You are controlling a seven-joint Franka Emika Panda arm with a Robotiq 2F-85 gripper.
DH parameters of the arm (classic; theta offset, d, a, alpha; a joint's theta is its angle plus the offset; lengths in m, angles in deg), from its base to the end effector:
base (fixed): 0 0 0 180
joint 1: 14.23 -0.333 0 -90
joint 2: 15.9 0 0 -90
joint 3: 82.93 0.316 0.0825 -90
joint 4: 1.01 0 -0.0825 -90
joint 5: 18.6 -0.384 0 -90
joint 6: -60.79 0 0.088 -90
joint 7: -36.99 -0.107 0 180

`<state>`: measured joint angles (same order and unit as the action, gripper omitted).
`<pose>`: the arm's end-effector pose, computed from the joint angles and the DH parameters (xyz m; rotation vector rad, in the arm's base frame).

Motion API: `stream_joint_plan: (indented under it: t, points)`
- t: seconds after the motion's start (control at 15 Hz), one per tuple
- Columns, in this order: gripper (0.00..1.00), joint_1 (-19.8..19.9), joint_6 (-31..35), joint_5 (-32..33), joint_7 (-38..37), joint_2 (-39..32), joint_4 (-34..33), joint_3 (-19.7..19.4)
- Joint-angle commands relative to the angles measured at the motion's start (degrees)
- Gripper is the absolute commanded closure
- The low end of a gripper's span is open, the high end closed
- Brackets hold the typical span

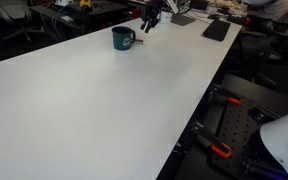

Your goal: Remove the marker from the cup

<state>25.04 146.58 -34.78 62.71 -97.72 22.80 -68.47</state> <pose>0.6555 -0.4018 0.1631 -2.5000 0.2310 0.0212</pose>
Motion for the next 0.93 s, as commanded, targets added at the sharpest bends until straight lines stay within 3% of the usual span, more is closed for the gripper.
stream_joint_plan:
  t: [0.0,0.07,0.13,0.2,0.27,0.87]
  points:
    - [0.24,0.25,-0.39,-0.61,-2.89,1.3,2.3,0.47]
    - [0.16,0.3,-0.54,-0.67,-3.23,1.29,2.37,0.56]
    - [0.09,-1.06,-4.15,-1.78,-4.3,-3.15,-6.0,-0.68]
    - [0.02,0.34,-0.88,-0.98,-3.51,1.08,1.99,0.7]
    - [0.0,0.34,-0.85,-1.1,-3.78,0.94,1.68,0.73]
    - [0.0,-0.92,4.54,0.11,-1.29,0.52,-2.28,-0.09]
